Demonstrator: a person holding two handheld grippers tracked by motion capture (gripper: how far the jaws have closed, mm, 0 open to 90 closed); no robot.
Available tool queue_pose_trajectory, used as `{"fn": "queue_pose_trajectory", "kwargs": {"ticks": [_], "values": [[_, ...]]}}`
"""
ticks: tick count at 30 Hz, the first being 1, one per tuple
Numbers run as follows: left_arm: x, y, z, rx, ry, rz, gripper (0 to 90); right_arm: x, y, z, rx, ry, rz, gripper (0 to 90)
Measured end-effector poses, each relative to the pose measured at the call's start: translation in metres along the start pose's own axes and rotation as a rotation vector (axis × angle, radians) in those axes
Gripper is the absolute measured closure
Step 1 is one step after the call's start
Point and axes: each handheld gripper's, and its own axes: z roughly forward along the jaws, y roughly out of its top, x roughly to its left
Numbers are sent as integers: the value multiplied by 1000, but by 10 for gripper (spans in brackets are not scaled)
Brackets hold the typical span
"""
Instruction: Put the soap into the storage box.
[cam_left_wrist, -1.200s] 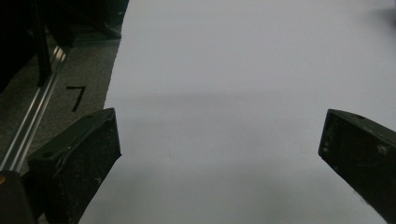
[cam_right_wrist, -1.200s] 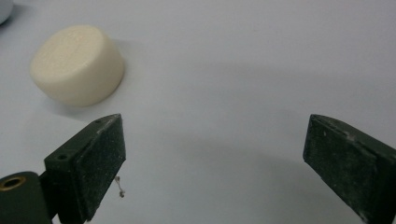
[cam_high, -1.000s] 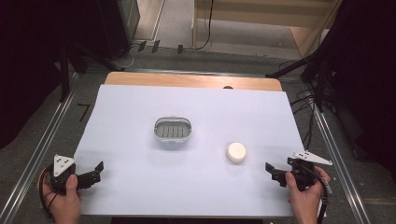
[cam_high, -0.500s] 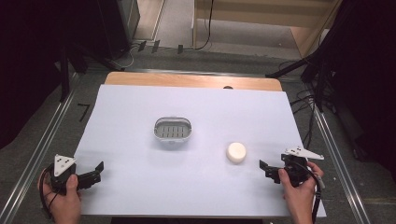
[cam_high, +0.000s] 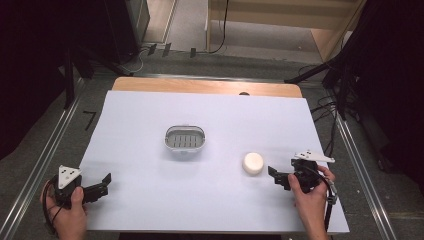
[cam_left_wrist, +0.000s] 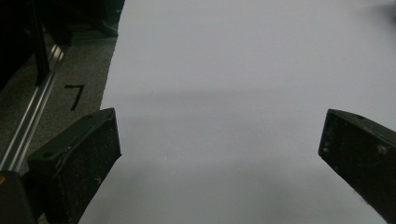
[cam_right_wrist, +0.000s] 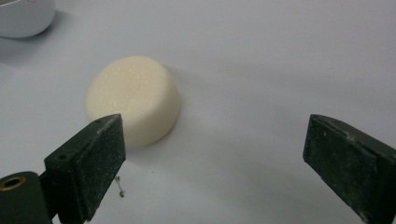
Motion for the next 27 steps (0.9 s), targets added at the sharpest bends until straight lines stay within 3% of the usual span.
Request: {"fn": "queue_pose_trajectory", "kwargs": {"ticks": [27], "values": [[1,0,0,0,-3,-3,0,21,12,20,18,48,-14,62]]}}
